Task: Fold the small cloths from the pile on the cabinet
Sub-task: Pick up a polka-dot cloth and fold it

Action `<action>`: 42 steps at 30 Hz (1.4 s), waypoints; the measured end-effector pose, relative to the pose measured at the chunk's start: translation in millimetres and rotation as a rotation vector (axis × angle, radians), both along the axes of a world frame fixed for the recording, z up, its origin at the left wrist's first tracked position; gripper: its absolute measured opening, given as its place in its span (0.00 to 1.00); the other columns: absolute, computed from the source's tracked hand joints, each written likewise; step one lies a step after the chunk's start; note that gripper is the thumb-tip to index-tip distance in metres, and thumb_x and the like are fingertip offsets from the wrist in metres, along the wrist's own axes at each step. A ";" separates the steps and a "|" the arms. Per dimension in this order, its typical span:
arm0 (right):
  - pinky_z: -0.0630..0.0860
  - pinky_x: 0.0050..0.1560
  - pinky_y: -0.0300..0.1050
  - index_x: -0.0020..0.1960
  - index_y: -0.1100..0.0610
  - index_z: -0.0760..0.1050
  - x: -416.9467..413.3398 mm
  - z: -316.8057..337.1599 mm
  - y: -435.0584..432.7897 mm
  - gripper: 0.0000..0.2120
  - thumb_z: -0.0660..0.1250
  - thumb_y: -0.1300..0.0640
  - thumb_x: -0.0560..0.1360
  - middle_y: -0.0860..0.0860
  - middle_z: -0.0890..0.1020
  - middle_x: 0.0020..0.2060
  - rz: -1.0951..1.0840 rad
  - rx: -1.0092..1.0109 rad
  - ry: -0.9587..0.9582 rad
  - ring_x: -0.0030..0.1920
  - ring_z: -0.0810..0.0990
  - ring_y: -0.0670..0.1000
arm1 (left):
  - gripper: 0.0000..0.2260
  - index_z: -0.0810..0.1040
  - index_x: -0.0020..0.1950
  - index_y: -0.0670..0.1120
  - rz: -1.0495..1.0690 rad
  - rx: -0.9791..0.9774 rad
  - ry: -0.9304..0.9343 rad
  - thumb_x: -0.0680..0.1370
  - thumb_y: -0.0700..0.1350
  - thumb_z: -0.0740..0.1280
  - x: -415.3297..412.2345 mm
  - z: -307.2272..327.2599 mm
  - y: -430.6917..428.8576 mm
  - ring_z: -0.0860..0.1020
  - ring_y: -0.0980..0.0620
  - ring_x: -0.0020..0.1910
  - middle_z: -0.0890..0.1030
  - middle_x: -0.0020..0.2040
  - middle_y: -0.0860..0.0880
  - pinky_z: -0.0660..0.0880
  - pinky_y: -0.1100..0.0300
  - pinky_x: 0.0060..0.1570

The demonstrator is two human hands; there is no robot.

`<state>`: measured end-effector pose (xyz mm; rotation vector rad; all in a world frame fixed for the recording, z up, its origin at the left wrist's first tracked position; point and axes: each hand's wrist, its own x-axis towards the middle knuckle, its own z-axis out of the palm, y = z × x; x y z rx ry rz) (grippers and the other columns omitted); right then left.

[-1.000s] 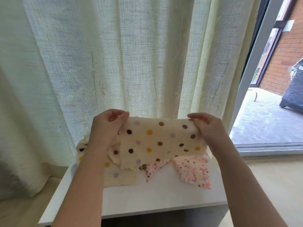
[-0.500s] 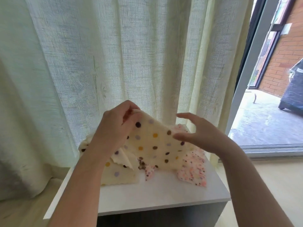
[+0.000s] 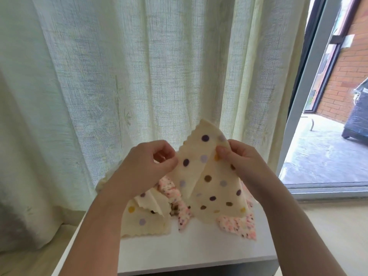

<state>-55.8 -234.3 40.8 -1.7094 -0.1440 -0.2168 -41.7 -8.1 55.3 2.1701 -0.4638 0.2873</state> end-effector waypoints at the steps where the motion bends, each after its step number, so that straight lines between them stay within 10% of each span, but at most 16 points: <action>1: 0.81 0.44 0.43 0.48 0.60 0.80 -0.3 0.8 -0.6 0.08 0.65 0.56 0.80 0.54 0.86 0.43 0.013 0.007 0.009 0.42 0.85 0.53 | 0.05 0.80 0.40 0.51 0.007 -0.077 -0.006 0.75 0.45 0.70 1.4 1.0 -0.3 0.81 0.55 0.41 0.83 0.39 0.53 0.75 0.59 0.48; 7: 0.81 0.49 0.46 0.53 0.61 0.81 -4.6 4.2 1.5 0.09 0.61 0.63 0.79 0.57 0.85 0.46 0.135 0.164 0.036 0.46 0.84 0.55 | 0.04 0.77 0.43 0.46 -0.114 -0.470 0.066 0.78 0.41 0.67 -7.3 12.7 -4.5 0.81 0.54 0.35 0.83 0.34 0.50 0.74 0.69 0.37; 15: 0.71 0.28 0.34 0.35 0.54 0.79 -8.5 10.1 13.2 0.22 0.52 0.69 0.77 0.48 0.76 0.27 0.148 0.414 -0.042 0.27 0.73 0.44 | 0.09 0.81 0.38 0.55 -0.250 -0.133 0.274 0.66 0.59 0.73 -10.1 8.7 -7.5 0.79 0.62 0.56 0.80 0.57 0.65 0.69 0.54 0.62; 21: 0.72 0.30 0.35 0.44 0.58 0.78 -8.6 8.1 9.3 0.15 0.55 0.70 0.78 0.49 0.77 0.29 0.119 0.447 -0.045 0.29 0.75 0.46 | 0.04 0.80 0.39 0.48 -0.282 -0.228 0.270 0.73 0.43 0.74 -12.2 9.0 -14.8 0.81 0.59 0.40 0.84 0.39 0.52 0.74 0.70 0.42; 29: 0.74 0.30 0.36 0.46 0.59 0.79 -10.7 7.4 15.4 0.13 0.57 0.69 0.78 0.50 0.81 0.29 0.117 0.462 -0.013 0.29 0.78 0.45 | 0.02 0.83 0.41 0.43 -0.330 -0.395 0.238 0.71 0.37 0.74 -9.6 6.8 -18.6 0.82 0.54 0.54 0.84 0.55 0.54 0.78 0.62 0.54; 42: 0.78 0.36 0.40 0.39 0.52 0.84 -15.6 7.9 19.9 0.20 0.58 0.69 0.78 0.52 0.83 0.34 0.118 0.387 -0.025 0.35 0.81 0.49 | 0.02 0.84 0.39 0.49 -0.179 -0.265 0.201 0.71 0.43 0.75 -12.7 7.7 -19.2 0.82 0.47 0.47 0.84 0.43 0.45 0.76 0.60 0.52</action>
